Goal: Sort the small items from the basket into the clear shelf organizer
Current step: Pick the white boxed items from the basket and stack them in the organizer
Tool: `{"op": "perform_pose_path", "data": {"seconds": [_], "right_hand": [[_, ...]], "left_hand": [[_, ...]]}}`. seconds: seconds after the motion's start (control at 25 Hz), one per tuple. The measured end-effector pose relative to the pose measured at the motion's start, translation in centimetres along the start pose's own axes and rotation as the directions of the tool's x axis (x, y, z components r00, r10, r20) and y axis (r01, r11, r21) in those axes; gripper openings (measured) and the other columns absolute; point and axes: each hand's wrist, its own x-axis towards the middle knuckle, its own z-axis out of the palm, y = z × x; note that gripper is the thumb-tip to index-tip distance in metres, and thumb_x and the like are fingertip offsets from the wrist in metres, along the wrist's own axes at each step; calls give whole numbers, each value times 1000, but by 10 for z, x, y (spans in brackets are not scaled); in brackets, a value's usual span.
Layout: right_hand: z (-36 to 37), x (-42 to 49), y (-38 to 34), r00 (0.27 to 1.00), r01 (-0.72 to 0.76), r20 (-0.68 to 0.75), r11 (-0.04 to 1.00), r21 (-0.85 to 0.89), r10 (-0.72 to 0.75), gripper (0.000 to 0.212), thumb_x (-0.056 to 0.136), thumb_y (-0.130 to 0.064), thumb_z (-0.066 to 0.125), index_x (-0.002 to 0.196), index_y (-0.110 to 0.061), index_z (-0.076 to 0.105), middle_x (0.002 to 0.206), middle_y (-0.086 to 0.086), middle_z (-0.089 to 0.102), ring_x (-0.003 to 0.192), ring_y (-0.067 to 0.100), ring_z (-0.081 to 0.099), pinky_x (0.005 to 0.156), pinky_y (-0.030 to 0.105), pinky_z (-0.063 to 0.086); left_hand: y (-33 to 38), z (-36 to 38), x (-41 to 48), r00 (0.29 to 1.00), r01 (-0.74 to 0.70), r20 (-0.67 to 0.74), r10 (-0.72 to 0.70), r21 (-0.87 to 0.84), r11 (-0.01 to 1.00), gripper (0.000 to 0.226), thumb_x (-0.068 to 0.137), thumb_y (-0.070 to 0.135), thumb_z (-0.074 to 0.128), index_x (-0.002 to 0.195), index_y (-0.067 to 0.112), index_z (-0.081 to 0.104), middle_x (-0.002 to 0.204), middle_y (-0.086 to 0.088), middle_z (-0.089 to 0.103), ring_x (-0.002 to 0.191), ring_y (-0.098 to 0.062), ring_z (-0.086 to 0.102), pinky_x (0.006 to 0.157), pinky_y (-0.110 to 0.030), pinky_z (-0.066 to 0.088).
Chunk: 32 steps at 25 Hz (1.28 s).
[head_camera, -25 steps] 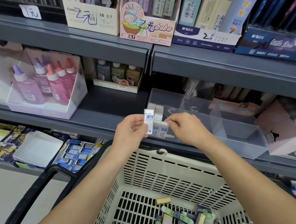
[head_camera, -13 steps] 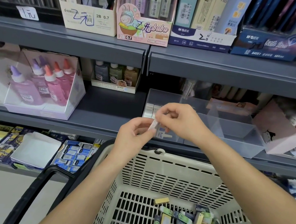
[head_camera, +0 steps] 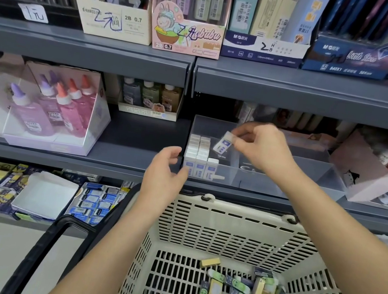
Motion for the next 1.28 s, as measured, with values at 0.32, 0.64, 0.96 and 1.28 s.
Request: {"op": "perform_pose_path", "data": {"seconds": [0.32, 0.64, 0.96, 1.28], "right_hand": [[40, -5, 7, 980, 32, 198, 991, -131, -5, 19, 90, -18, 52, 98, -21, 69, 97, -3, 71, 93, 17, 64, 85, 40, 53], [31, -13, 14, 967, 59, 252, 997, -49, -44, 35, 91, -16, 51, 126, -23, 54, 101, -4, 70, 99, 15, 62, 89, 37, 51], [27, -98, 43, 995, 66, 64, 976, 209, -81, 10, 86, -20, 60, 92, -29, 58, 76, -17, 59, 73, -11, 54, 64, 0, 38], [95, -211, 102, 651, 17, 759, 1000, 1, -12, 22, 92, -32, 54, 111, -20, 57, 104, -2, 62, 93, 14, 60, 84, 31, 50]], "left_hand": [[-2, 6, -2, 994, -88, 72, 78, 146, 985, 40, 85, 18, 62, 122, 27, 49, 105, 25, 53, 104, 1, 56, 86, -33, 53], [-3, 7, -12, 994, -98, -40, 100, 61, 993, 36, 88, 15, 58, 123, 22, 52, 115, 12, 53, 98, 3, 55, 83, -17, 47], [-22, 17, -71, 973, 19, 227, -32, 57, 998, 17, 87, 11, 60, 87, 28, 57, 88, 9, 59, 78, 6, 56, 68, -5, 44], [-96, 10, -120, 462, 310, 423, -780, 747, 588, 26, 92, 13, 55, 117, 5, 57, 111, -15, 62, 95, -24, 62, 77, -29, 51]]}}
